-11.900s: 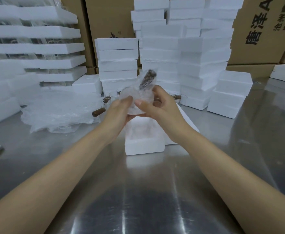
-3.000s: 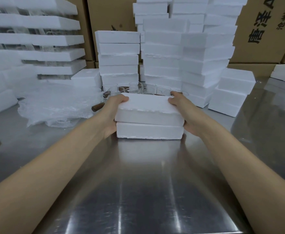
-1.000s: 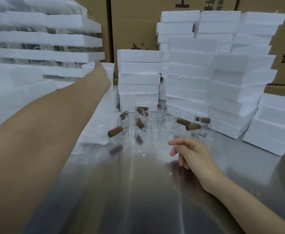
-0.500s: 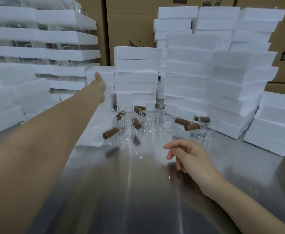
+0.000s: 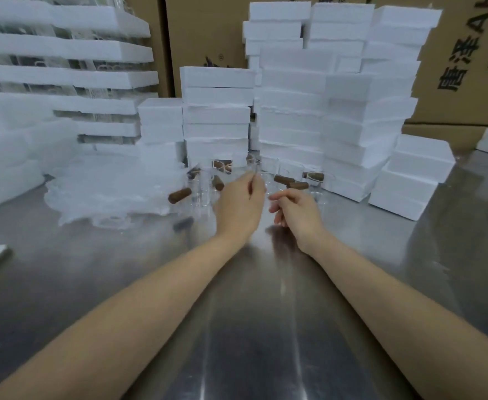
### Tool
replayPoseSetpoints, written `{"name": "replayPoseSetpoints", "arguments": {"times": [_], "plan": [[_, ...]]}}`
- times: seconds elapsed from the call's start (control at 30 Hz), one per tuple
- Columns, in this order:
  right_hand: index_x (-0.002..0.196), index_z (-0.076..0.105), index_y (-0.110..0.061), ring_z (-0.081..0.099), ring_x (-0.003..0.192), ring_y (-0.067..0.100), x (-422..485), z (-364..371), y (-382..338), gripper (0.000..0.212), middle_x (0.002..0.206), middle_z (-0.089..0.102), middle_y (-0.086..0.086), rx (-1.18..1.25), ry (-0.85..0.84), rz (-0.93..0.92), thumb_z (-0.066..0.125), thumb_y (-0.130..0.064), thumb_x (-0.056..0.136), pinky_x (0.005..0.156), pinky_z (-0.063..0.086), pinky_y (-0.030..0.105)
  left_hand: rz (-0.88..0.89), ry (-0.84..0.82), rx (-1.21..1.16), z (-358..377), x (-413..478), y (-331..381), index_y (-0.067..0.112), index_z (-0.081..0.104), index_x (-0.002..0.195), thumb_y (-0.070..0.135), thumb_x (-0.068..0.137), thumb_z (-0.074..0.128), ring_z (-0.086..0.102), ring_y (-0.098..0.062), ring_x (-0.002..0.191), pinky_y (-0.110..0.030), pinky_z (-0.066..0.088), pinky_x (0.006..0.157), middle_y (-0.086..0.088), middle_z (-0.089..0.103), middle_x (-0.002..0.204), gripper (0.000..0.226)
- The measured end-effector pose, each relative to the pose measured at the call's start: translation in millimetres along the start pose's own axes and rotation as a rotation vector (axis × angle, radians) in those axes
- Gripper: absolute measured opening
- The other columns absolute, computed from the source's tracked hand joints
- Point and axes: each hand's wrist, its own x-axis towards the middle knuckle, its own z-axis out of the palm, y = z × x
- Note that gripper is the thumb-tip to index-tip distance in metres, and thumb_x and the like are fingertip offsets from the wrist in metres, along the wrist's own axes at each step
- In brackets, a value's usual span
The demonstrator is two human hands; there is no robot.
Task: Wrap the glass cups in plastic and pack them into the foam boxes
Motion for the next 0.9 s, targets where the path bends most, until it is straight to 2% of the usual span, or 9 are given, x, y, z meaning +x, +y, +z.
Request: {"name": "replayPoseSetpoints", "arguments": {"times": [0.1,0.17,0.23,0.33,0.47,0.6,0.73,0.8,0.9], "plan": [[0.084,0.066,-0.014,0.050,0.047,0.010,-5,-6,2,0.028,0.068,0.063,0.003,-0.020,0.011,-0.084,0.043,0.001,0.087,0.045,0.037,0.021,-0.019,-0.080,0.100,-1,-20,4,0.021,0.056,0.064,0.025,0.094,0.043,0.053,-0.007,0.058,-0.025,0.036,0.050,0.001,0.061,0.064,0.033],[0.084,0.066,-0.015,0.053,0.051,0.006,-5,-16,1,0.026,0.069,0.064,0.001,-0.054,0.127,-0.213,0.045,0.000,0.086,0.049,0.040,0.017,-0.029,-0.148,0.133,-9,-25,3,0.014,0.061,0.069,0.029,0.093,0.043,0.059,-0.017,0.065,-0.031,0.046,0.061,-0.003,0.064,0.067,0.033],[0.089,0.067,-0.017,0.059,0.071,0.005,-2,-31,0,0.025,0.082,0.067,-0.002,-0.194,0.318,-0.361,0.046,-0.003,0.085,0.064,0.045,0.019,-0.022,-0.241,0.144,-16,-31,3,0.013,0.063,0.072,0.031,0.094,0.043,0.063,-0.021,0.070,-0.038,0.052,0.070,-0.003,0.067,0.069,0.035],[0.105,0.066,-0.016,0.055,0.104,0.024,8,-68,5,0.036,0.108,0.064,0.002,-0.526,0.712,-0.526,0.048,-0.002,0.078,0.085,0.038,0.032,-0.013,-0.299,0.163,-20,-38,2,0.014,0.064,0.072,0.030,0.094,0.045,0.064,-0.020,0.070,-0.039,0.053,0.073,-0.001,0.068,0.069,0.033],[0.134,0.047,-0.016,0.035,0.133,0.030,22,-126,14,0.059,0.142,0.041,0.010,-0.649,1.024,-0.431,0.049,-0.011,0.076,0.106,0.025,0.045,0.043,-0.374,0.231,-18,-35,3,0.011,0.064,0.076,0.030,0.094,0.044,0.063,-0.021,0.071,-0.041,0.052,0.071,-0.002,0.067,0.071,0.033],[0.144,0.032,-0.022,0.014,0.144,0.033,34,-163,19,0.071,0.154,0.023,0.008,-0.853,0.963,-0.359,0.053,-0.035,0.077,0.112,0.006,0.054,0.057,-0.362,0.240,-18,-36,1,0.011,0.063,0.076,0.032,0.094,0.043,0.062,-0.021,0.070,-0.039,0.052,0.071,-0.002,0.066,0.069,0.034],[0.140,0.036,-0.026,0.002,0.146,0.035,50,-196,26,0.067,0.155,0.020,0.000,-0.966,0.835,-0.258,0.058,-0.044,0.079,0.109,-0.005,0.063,0.037,-0.389,0.199,-14,-36,-2,0.009,0.062,0.075,0.031,0.095,0.044,0.062,-0.025,0.069,-0.041,0.052,0.071,-0.005,0.065,0.068,0.035],[0.135,0.041,-0.026,0.014,0.144,0.032,56,-201,26,0.062,0.153,0.025,0.002,-0.932,0.798,-0.263,0.060,-0.045,0.080,0.112,0.003,0.062,0.029,-0.394,0.198,-12,-33,-2,0.008,0.062,0.076,0.030,0.095,0.044,0.062,-0.027,0.071,-0.042,0.053,0.071,-0.006,0.066,0.070,0.034],[0.130,0.046,-0.020,0.043,0.125,0.034,60,-198,25,0.058,0.149,0.030,0.006,-0.823,0.800,-0.338,0.064,-0.043,0.080,0.107,0.031,0.054,0.037,-0.393,0.227,-12,-30,-2,0.008,0.062,0.076,0.031,0.094,0.044,0.062,-0.026,0.071,-0.040,0.053,0.072,-0.005,0.065,0.069,0.034]]}}
